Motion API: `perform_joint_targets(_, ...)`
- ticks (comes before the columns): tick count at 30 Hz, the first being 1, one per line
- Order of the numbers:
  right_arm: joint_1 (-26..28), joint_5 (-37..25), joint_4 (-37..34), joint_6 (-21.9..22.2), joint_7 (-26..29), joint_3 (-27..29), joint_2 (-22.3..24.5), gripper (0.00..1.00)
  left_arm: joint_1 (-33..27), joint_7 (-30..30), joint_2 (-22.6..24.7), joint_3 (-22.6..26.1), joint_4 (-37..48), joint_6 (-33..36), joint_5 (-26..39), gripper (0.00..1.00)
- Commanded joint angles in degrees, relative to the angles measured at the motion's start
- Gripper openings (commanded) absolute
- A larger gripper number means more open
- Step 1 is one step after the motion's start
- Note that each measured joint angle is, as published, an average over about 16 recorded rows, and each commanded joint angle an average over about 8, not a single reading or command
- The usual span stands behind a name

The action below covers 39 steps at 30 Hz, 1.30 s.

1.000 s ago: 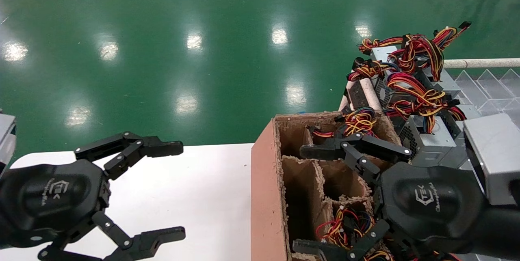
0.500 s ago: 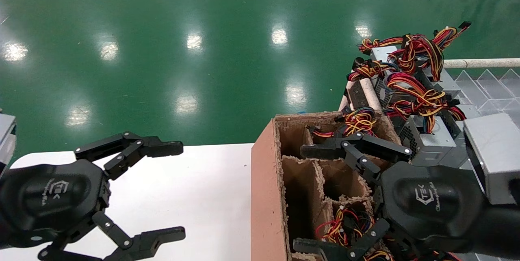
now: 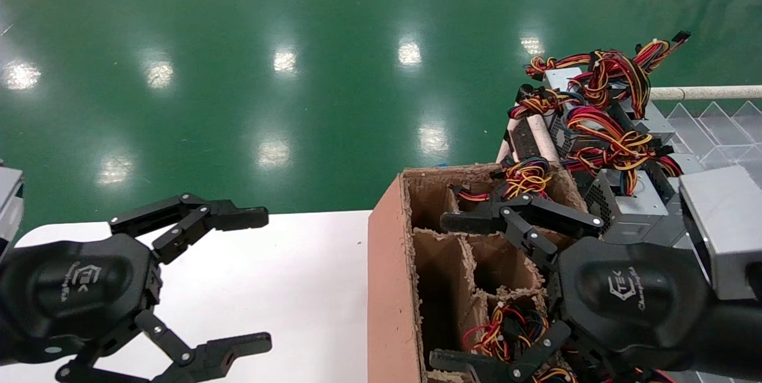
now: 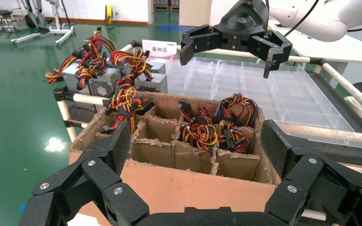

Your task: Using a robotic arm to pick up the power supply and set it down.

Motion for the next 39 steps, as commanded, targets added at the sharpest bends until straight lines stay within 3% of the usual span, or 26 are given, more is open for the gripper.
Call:
perform_joint_targets(1, 0.0, 0.0, 0.0, 0.0, 0.0, 0.0, 0.0, 1.0, 0.0, 0.0, 0.0, 0.0, 0.0, 0.0, 0.0, 1.0)
perform_joint_targets(39, 0.0, 0.0, 0.0, 0.0, 0.0, 0.0, 0.0, 1.0, 0.0, 0.0, 0.0, 0.0, 0.0, 0.0, 0.0, 1.0)
